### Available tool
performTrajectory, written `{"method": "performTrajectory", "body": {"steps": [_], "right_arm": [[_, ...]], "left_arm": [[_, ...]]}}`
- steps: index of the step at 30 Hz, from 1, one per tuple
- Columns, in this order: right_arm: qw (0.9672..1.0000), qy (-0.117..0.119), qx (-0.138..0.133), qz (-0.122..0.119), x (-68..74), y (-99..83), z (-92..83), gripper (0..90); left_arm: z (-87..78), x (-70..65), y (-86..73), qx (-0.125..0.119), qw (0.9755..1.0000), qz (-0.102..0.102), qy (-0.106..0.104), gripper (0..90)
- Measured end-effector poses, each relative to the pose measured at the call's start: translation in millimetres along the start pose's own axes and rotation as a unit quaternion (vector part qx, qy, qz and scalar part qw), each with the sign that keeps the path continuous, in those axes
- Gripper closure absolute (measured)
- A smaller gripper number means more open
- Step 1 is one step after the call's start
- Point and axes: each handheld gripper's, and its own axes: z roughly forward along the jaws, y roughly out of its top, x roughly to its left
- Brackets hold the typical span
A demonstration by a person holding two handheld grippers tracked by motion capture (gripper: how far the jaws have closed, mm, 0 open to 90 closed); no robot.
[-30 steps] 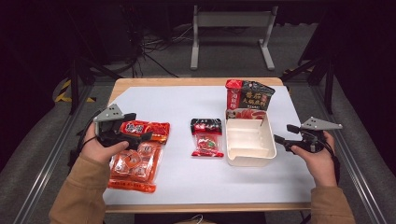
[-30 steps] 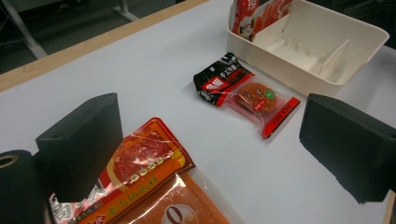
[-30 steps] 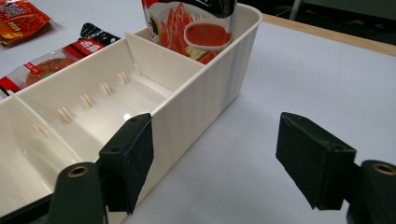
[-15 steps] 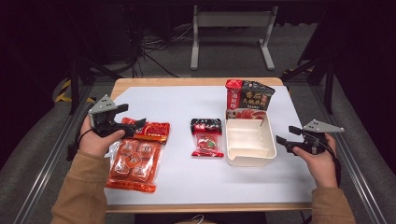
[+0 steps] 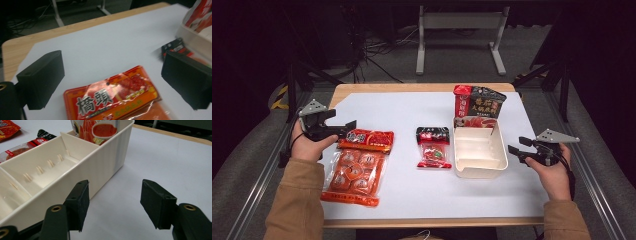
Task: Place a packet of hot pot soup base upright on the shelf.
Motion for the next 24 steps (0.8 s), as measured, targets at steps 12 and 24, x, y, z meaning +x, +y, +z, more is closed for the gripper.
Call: {"method": "performTrajectory", "body": {"steps": [12,24], "right_arm": [[1.0,0.0,0.004,-0.003,-0.3,-3.5,5.6,38.0],[1.0,0.004,0.006,-0.005,1.9,-3.6,6.8,37.5]], "left_arm": [[12.6,22.6,-18.2,0.016,0.9997,0.009,-0.019,26.8],[31.6,41.9,-34.3,0.085,0.9935,-0.048,-0.059,29.6]]}}
